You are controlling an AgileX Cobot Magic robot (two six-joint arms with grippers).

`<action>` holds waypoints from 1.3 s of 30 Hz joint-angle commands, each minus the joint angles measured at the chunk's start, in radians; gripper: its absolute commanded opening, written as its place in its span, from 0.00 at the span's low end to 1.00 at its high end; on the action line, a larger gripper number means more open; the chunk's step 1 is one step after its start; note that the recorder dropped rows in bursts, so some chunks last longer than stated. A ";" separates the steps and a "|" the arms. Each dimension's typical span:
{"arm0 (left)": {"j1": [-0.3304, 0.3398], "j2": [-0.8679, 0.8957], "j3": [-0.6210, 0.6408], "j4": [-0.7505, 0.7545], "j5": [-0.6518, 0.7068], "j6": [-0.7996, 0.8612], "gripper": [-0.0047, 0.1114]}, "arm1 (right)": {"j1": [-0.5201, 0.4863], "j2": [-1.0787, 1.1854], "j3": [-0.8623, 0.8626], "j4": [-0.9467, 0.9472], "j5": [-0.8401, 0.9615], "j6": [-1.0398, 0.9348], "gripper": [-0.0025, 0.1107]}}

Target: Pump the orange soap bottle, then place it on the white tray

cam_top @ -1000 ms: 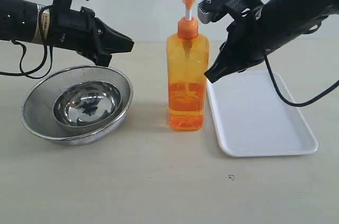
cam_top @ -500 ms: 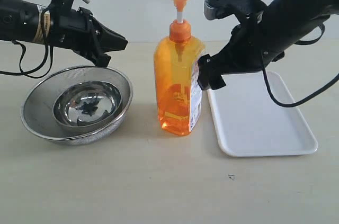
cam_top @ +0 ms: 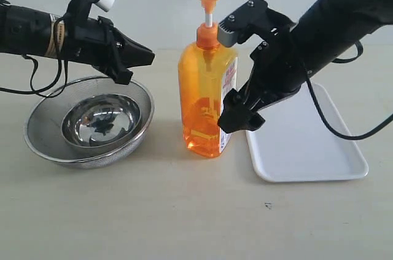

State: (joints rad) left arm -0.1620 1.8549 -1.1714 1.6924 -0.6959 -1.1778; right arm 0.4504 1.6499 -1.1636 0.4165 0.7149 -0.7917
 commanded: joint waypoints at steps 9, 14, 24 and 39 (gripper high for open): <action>0.002 0.007 -0.005 -0.035 -0.041 0.017 0.08 | 0.001 -0.012 0.053 0.032 -0.232 -0.166 0.94; -0.002 0.012 -0.005 -0.081 -0.056 0.057 0.08 | 0.001 -0.012 0.059 0.170 -0.277 -0.305 0.94; -0.013 0.053 -0.010 -0.090 -0.095 0.060 0.08 | 0.001 -0.012 0.059 0.370 -0.284 -0.541 0.94; -0.083 0.094 -0.051 -0.108 -0.099 0.083 0.08 | 0.001 0.039 0.059 0.553 -0.330 -0.754 0.94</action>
State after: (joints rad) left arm -0.2396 1.9510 -1.2144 1.5979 -0.7892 -1.0976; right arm 0.4504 1.6903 -1.1057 0.9018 0.3988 -1.4708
